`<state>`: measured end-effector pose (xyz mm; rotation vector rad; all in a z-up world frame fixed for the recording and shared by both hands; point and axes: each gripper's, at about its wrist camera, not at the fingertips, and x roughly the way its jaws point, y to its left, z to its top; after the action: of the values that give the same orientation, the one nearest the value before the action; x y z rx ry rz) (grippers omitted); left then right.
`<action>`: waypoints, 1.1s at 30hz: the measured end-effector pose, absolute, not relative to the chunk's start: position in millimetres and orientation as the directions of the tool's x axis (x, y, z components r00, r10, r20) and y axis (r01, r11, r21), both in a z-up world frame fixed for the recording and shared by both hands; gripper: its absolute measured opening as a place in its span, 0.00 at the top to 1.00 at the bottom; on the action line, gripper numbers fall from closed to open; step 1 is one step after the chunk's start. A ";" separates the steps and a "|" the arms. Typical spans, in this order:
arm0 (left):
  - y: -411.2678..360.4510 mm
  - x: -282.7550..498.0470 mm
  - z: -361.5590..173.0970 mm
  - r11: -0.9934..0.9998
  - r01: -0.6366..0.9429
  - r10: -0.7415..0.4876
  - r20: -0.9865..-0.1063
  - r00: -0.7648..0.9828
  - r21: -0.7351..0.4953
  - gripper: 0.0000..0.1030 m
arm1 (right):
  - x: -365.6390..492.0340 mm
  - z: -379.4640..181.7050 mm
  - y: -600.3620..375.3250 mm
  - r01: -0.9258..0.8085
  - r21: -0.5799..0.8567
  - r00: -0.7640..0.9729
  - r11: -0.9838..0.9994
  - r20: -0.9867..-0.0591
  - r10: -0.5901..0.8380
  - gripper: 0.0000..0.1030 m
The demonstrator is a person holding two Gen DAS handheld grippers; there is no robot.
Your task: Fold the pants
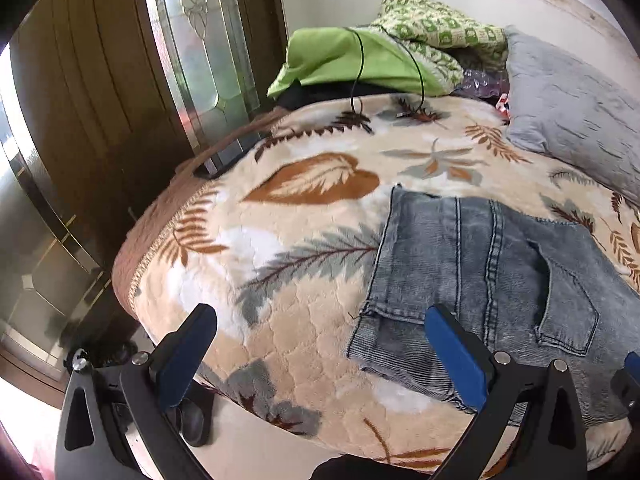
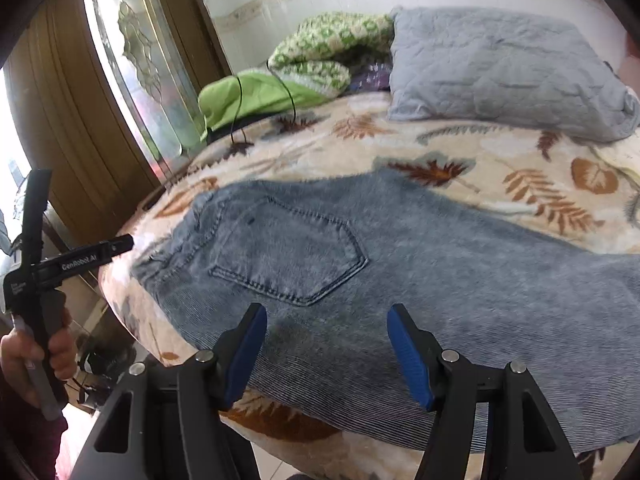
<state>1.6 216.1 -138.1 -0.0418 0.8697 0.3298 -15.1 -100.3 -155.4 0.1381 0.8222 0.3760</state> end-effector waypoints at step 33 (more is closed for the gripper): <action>158.6 21.0 -185.3 0.977 -0.130 0.212 -0.814 0.540 0.168 0.00 | -26.6 -171.8 -105.9 -0.306 0.159 0.584 0.939 -0.747 0.317 0.43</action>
<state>21.0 158.6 -185.3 0.0911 0.9791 0.2040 -26.6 -105.9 -171.8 0.0139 0.8744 0.3631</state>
